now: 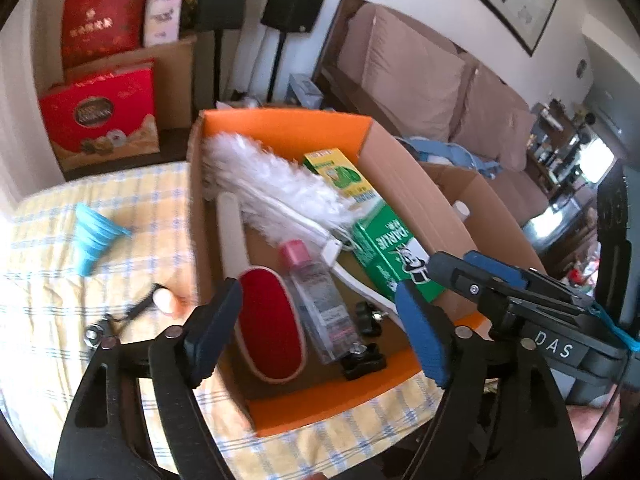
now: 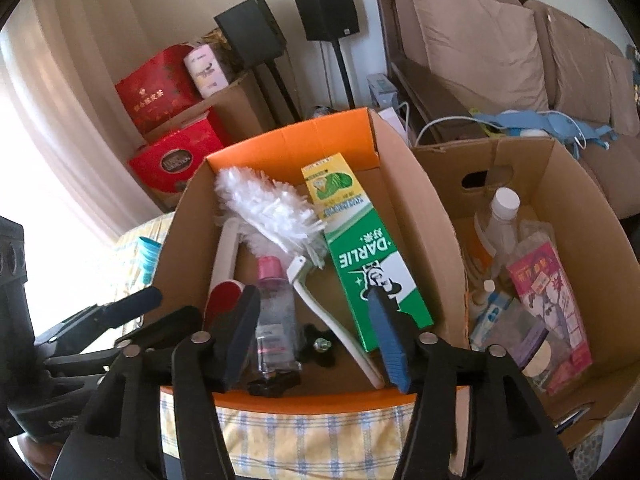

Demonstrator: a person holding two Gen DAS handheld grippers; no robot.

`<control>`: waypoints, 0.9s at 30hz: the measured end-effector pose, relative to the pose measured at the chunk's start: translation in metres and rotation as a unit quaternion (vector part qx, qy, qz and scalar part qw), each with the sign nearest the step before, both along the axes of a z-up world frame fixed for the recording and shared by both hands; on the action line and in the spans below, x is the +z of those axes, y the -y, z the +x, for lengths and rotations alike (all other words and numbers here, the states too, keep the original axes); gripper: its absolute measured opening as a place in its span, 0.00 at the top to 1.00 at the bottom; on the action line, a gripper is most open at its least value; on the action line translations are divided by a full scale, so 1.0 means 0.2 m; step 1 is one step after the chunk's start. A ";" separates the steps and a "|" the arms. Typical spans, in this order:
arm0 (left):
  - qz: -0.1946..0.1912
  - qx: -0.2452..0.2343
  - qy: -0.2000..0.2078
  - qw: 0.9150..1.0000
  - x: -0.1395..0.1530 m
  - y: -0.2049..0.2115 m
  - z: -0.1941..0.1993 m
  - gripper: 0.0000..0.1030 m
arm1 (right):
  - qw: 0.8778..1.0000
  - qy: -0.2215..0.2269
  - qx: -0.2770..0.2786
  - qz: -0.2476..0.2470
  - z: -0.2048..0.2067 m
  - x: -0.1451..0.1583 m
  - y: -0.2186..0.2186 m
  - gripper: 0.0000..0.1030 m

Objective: Organize objects
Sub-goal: 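Lower the knob and mount into the box and open both tools, then move both tools back over the lanyard cord and white-capped bottle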

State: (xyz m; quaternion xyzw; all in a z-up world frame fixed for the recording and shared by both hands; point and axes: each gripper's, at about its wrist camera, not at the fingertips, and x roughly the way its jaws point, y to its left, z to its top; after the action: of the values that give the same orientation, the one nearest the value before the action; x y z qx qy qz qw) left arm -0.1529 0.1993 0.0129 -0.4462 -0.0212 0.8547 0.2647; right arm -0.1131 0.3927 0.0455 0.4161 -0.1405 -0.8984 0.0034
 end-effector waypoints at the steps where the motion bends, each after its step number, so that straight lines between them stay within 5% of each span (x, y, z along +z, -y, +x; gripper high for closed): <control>1: -0.005 0.005 -0.007 1.000 0.01 0.02 0.00 0.23 | 1.000 0.001 0.000 0.001 0.00 0.00 0.01 0.39; 4: -0.021 0.014 -0.024 0.999 0.04 0.06 0.01 0.21 | 1.000 0.001 -0.001 0.006 -0.01 0.02 0.02 0.31; 7: -0.028 0.023 -0.035 0.999 0.06 0.11 0.01 0.07 | 1.000 0.000 0.001 0.017 0.00 0.02 0.05 0.27; 19: -0.022 0.060 -0.047 0.997 0.11 0.36 -0.01 0.02 | 0.998 -0.020 0.030 0.060 0.00 0.08 0.23 0.02; 27: -0.038 0.091 -0.058 0.993 0.13 0.60 0.00 0.00 | 0.995 -0.031 0.055 0.075 -0.02 0.11 0.39 0.00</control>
State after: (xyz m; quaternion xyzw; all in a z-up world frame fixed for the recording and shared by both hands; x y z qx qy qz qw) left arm -0.1535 0.0802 0.0392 -0.4020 -0.0137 0.8997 0.1697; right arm -0.1171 0.3139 0.0678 0.3946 -0.0493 -0.9172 0.0261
